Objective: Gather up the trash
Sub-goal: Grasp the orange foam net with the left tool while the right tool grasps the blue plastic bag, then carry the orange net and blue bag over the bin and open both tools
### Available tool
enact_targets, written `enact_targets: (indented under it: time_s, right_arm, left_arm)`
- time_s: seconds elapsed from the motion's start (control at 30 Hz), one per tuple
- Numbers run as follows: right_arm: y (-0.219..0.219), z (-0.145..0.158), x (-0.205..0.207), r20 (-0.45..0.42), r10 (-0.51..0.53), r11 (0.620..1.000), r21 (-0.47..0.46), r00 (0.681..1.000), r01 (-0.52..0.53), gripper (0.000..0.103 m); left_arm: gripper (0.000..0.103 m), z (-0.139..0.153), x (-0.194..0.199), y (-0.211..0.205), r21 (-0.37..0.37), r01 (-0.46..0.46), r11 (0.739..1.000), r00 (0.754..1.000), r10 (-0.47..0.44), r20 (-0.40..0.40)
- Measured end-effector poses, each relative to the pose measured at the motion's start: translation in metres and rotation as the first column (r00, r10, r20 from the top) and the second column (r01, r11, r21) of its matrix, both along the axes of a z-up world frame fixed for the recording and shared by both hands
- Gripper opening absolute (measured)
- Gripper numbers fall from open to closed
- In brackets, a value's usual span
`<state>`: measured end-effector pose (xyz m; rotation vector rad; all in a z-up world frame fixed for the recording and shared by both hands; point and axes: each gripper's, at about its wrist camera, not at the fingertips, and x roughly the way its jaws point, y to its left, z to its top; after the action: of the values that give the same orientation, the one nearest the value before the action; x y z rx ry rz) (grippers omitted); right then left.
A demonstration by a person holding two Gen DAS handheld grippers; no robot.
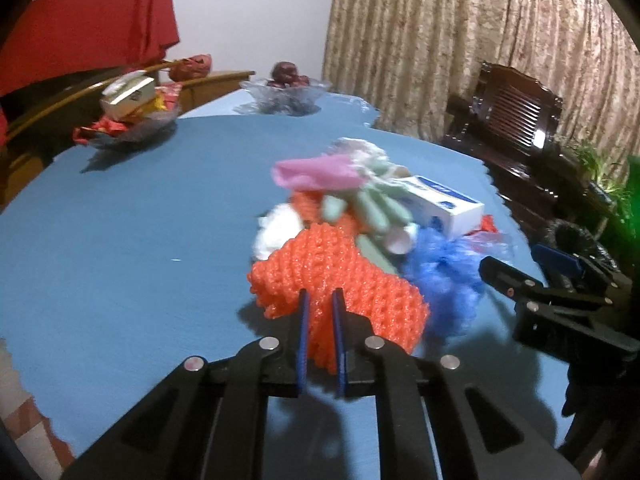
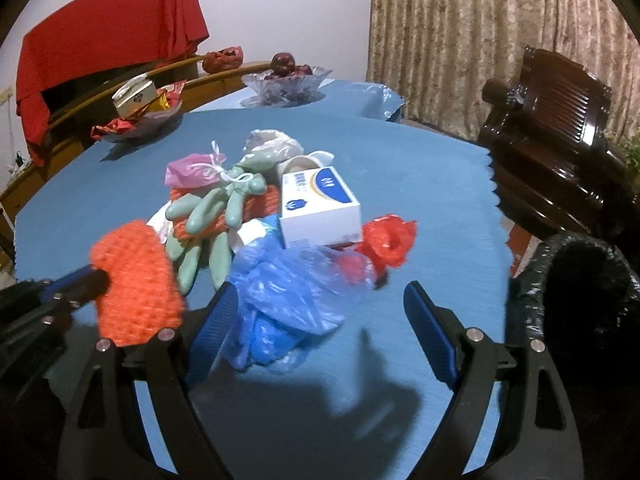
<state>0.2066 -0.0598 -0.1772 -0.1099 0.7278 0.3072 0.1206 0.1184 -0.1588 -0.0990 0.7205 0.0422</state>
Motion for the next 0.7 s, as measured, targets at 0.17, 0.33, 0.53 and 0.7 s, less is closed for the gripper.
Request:
enact_targets:
  time_s: [0.17, 0.33, 0.53, 0.7]
  right_arm:
    - [0.016, -0.017, 0.013, -0.056, 0.015, 1.0, -0.014, 0.998, -0.016, 0.081]
    - [0.03, -0.027, 0.017, -0.1, 0.047, 0.999, -0.019, 0.994, -0.049, 0.048]
    - [0.031, -0.015, 0.008, -0.084, 0.061, 0.998, -0.019, 0.995, -0.063, 0.028]
    - [0.023, 0.01, -0.005, -0.036, 0.045, 0.999, -0.02, 0.998, -0.046, 0.026]
  left_arm:
    - [0.011, 0.001, -0.01, 0.015, 0.038, -0.03, 0.999, 1.0, 0.03, 0.002]
    - [0.011, 0.004, -0.012, 0.019, 0.034, -0.033, 0.999, 0.999, 0.032, 0.013]
    - [0.011, 0.007, -0.014, 0.015, 0.039, -0.033, 0.999, 0.999, 0.033, 0.021]
    - [0.011, 0.015, -0.019, 0.011, 0.042, -0.031, 0.999, 0.999, 0.03, 0.036]
